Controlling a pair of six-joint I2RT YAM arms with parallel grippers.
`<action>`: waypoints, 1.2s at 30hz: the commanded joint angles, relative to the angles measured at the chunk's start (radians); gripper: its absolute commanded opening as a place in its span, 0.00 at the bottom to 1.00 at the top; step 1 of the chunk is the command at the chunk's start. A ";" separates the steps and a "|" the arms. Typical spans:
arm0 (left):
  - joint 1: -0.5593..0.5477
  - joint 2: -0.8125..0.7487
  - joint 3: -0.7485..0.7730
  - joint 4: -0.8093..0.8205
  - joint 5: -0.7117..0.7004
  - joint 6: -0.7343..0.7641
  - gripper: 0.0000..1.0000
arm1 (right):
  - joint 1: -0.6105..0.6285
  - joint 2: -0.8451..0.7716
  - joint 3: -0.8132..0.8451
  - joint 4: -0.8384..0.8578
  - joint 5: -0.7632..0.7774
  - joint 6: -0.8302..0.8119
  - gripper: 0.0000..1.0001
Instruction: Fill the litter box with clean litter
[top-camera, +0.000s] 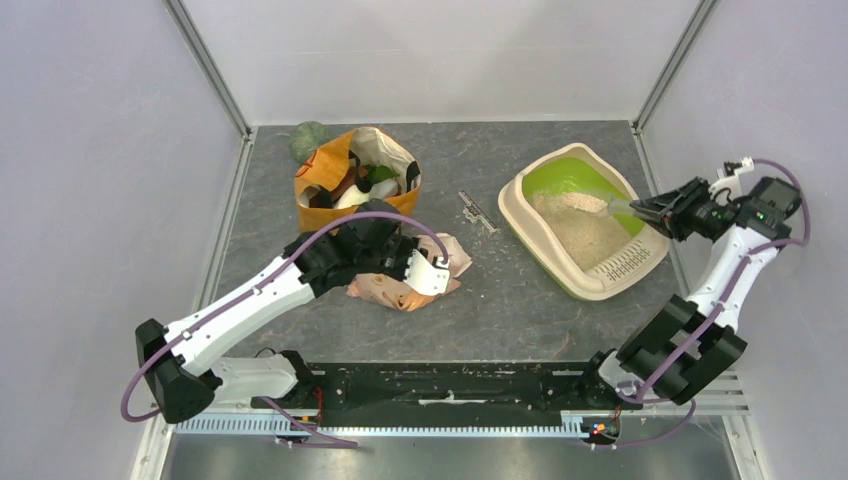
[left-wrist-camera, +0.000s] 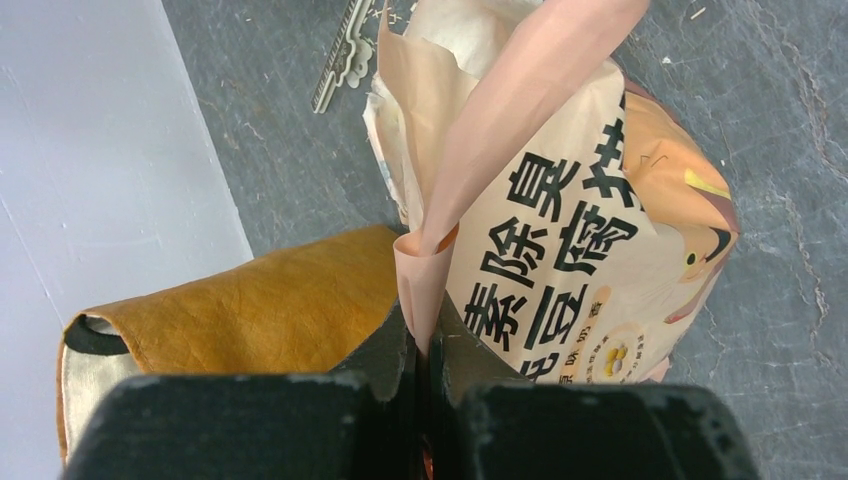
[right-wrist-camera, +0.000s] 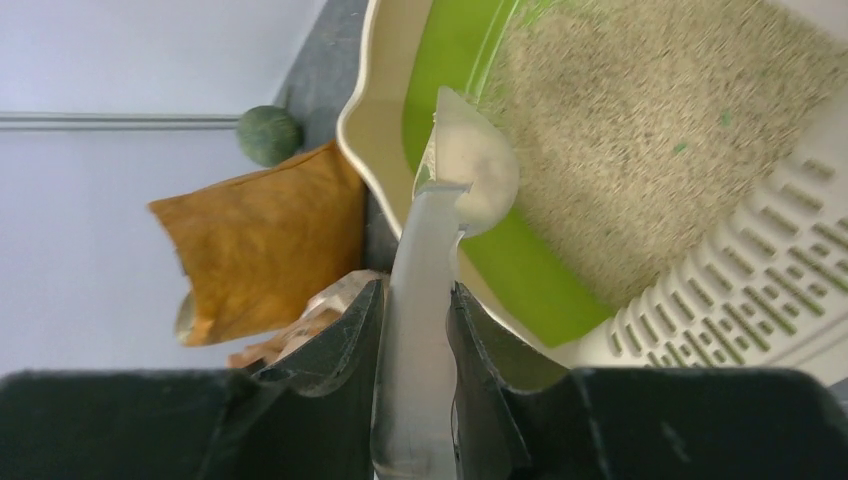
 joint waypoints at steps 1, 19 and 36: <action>-0.011 -0.059 -0.018 0.058 0.027 0.025 0.02 | 0.108 0.076 0.183 0.018 0.228 -0.046 0.00; -0.011 -0.049 -0.038 0.094 0.040 0.043 0.02 | 0.389 0.180 0.598 -0.434 0.692 -0.631 0.00; -0.012 -0.054 -0.038 0.092 0.027 0.033 0.02 | 0.350 0.233 0.732 -0.556 0.223 -0.532 0.00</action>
